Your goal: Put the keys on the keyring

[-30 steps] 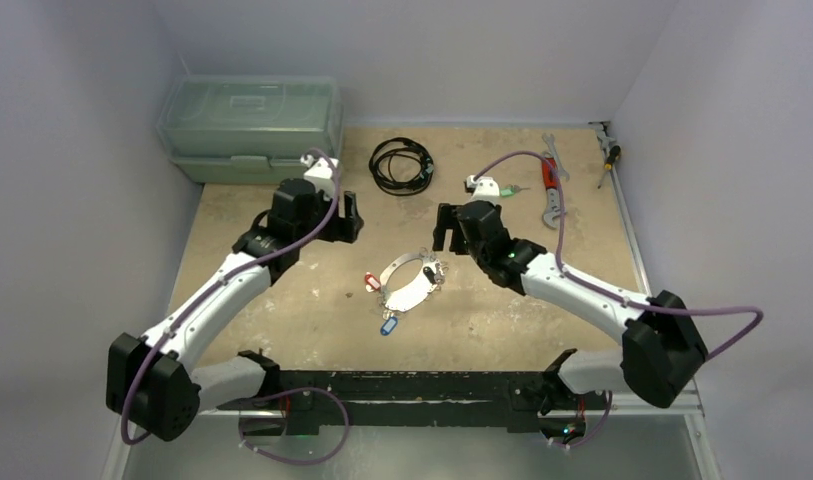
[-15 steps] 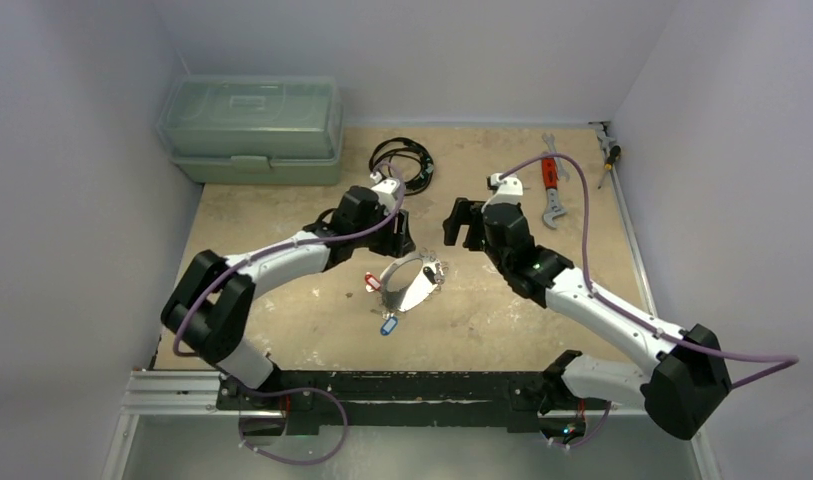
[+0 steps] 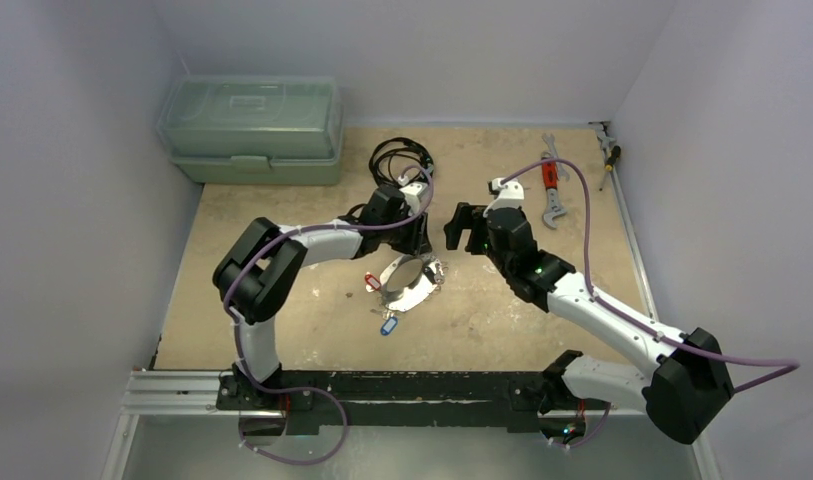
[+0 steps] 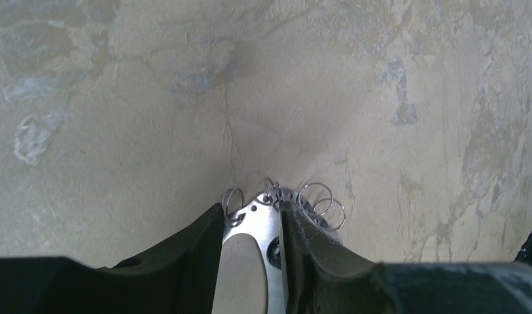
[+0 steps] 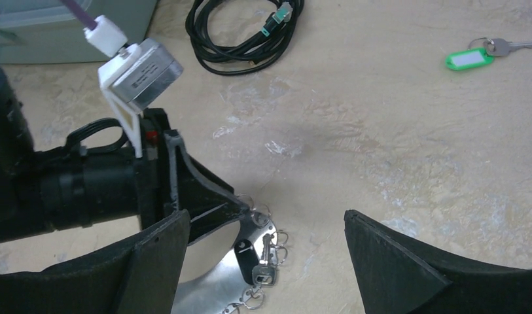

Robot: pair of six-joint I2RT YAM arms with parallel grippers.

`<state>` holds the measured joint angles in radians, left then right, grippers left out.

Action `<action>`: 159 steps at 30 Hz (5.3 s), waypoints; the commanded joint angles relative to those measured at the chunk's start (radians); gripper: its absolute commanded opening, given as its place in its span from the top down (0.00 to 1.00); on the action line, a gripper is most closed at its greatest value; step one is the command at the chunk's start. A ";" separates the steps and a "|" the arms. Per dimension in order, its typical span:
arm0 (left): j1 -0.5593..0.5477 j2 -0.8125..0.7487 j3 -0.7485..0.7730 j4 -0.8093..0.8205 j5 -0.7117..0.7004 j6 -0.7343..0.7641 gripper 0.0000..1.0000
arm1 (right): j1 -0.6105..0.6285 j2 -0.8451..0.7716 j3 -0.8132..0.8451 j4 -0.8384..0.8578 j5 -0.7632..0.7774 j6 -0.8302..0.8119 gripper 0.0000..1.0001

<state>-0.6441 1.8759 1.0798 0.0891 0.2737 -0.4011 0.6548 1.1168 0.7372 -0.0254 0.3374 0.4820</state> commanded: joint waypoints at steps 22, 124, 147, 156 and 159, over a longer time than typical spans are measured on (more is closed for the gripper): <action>-0.012 0.048 0.106 -0.070 -0.066 0.041 0.70 | -0.006 -0.026 -0.008 0.055 -0.060 -0.020 0.09; -0.072 -1.072 -0.813 1.036 0.288 -0.275 1.00 | -0.006 -0.256 -0.385 1.155 -1.065 0.019 0.47; -0.071 -1.052 -0.836 1.225 0.354 -0.390 1.00 | -0.004 -0.095 -0.294 1.298 -1.241 0.113 0.80; -0.074 -0.992 -0.835 1.321 0.356 -0.431 1.00 | 0.011 -0.060 -0.284 1.345 -1.245 0.151 0.78; -0.075 -0.977 -0.834 1.336 0.348 -0.433 1.00 | 0.025 -0.057 -0.280 1.332 -1.243 0.143 0.76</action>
<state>-0.7105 0.8879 0.2466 1.3102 0.6331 -0.8131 0.6613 1.0569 0.4118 1.2655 -0.8867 0.6209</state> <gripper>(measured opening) 0.006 0.226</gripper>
